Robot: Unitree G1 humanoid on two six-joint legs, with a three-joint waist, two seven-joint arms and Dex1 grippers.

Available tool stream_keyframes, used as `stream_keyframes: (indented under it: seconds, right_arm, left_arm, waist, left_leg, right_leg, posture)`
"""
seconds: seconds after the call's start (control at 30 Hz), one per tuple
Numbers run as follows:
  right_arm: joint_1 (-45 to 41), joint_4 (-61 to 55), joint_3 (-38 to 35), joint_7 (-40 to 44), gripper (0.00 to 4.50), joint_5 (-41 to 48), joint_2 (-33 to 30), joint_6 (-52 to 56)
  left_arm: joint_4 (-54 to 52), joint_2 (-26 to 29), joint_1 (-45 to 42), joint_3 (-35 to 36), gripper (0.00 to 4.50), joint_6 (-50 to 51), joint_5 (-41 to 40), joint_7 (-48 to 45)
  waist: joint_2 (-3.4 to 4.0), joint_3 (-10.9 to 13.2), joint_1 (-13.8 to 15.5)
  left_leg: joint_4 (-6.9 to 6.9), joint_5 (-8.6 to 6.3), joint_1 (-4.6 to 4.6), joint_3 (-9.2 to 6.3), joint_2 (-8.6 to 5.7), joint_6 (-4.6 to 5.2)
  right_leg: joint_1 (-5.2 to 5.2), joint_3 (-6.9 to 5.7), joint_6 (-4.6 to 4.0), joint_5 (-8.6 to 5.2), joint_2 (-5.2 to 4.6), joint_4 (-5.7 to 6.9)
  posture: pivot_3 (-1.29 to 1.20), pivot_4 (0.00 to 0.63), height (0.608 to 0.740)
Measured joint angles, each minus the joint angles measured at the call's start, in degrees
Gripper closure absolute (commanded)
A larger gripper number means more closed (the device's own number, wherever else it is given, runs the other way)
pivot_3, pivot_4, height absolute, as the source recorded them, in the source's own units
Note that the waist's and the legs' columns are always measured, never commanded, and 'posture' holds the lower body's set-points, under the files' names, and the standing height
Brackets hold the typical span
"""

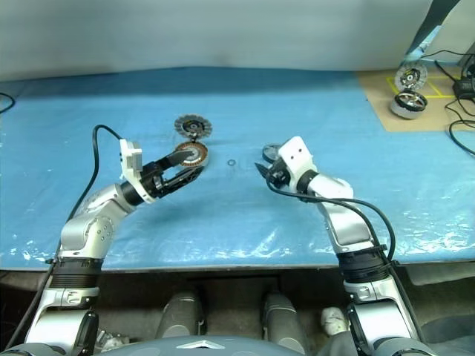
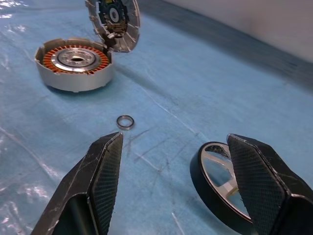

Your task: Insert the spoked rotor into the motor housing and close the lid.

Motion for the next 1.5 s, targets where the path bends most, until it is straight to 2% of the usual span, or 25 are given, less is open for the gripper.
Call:
stream_keyframes:
  seconds: [0.1, 0.23, 0.4, 0.63, 0.77, 0.93, 1.1, 1.5]
  right_arm:
    - [-0.01, -0.87, 0.24, 1.68, 0.91, 0.78, -0.51, 0.66]
    - [0.0, -0.88, 0.32, 2.55, 0.91, 0.83, -0.89, 0.89]
    - [0.02, -0.8, 0.99, 2.85, 0.91, 0.75, -0.91, 0.85]
    - [-0.02, -0.7, 1.56, 2.82, 0.91, 0.63, -0.96, 0.76]
    - [0.05, -0.7, 1.56, 2.6, 0.91, 0.5, -1.34, 0.73]
    - [0.73, -0.85, 1.54, 1.59, 0.91, 0.38, -1.64, 0.77]
    - [2.08, -1.71, 1.54, 0.49, 0.91, 0.32, -1.69, 0.96]
    - [4.28, -3.3, 1.51, -1.43, 0.91, 0.32, -2.21, 1.79]
  left_arm:
    - [3.35, 1.61, -2.28, 0.16, 0.47, -0.33, 1.38, 0.0]
    - [12.81, 6.52, -9.24, 0.12, 0.47, -3.81, 6.09, -1.0]
    - [26.46, 11.57, -17.9, -2.59, 0.47, -8.99, 12.79, -7.02]
    - [47.07, 12.41, -31.71, -10.02, 0.47, -20.14, 23.08, -17.74]
    - [57.55, 10.51, -38.05, -14.16, 0.47, -24.62, 29.13, -22.6]
    - [65.01, 8.76, -41.32, -17.98, 0.47, -29.85, 35.94, -23.37]
    - [69.21, 6.7, -43.62, -18.43, 0.47, -31.81, 39.51, -20.57]
    - [71.13, 4.8, -44.79, -19.07, 0.47, -32.63, 45.63, -15.32]
  waist:
    - [-0.01, 0.0, 0.03]
    - [-0.01, 0.0, 0.05]
    - [-0.01, 0.0, 0.15]
    - [-0.03, 0.01, 0.42]
    - [-0.03, 0.01, 0.44]
    - [-0.04, 0.02, 0.45]
    - [-0.08, 0.05, 0.51]
    - [-0.11, 0.07, 0.52]
  left_leg:
    - [0.0, 0.04, -0.03, -0.06, 0.0, 0.07]
    - [0.01, 0.09, -0.02, -0.15, -0.07, 0.14]
    - [-0.02, 0.09, -0.04, -0.24, -0.19, 0.14]
    - [0.0, 0.1, -0.34, -0.69, -0.26, 0.14]
    - [0.06, 0.11, -0.55, -1.16, -0.31, 0.14]
    - [0.14, 0.11, -0.66, -1.28, -0.35, 0.15]
    - [0.15, 0.13, -0.61, -1.33, -0.56, 0.17]
    - [0.11, 0.16, -0.15, -1.39, -0.66, 0.24]
  right_leg:
    - [0.01, -0.07, 0.0, 0.0, -0.01, 0.0]
    - [0.05, -0.11, 0.0, 0.0, -0.07, -0.01]
    - [0.1, -0.18, 0.01, 0.01, -0.18, -0.02]
    - [0.12, -0.59, 0.0, 0.01, -0.24, -0.03]
    - [0.16, -0.89, -0.02, 0.0, -0.27, -0.03]
    - [0.21, -1.04, -0.03, 0.0, -0.3, -0.03]
    - [0.38, -1.16, -0.01, 0.0, -0.64, -0.06]
    - [0.92, -1.31, -0.02, -0.01, -0.95, -0.1]
  posture:
    - [0.0, 0.15, 0.74]
    - [0.0, 0.15, 0.74]
    - [0.0, 0.15, 0.74]
    - [0.0, 0.15, 0.74]
    - [0.0, 0.15, 0.74]
    - [0.0, 0.15, 0.74]
    - [0.0, 0.15, 0.74]
    - [0.0, 0.15, 0.74]
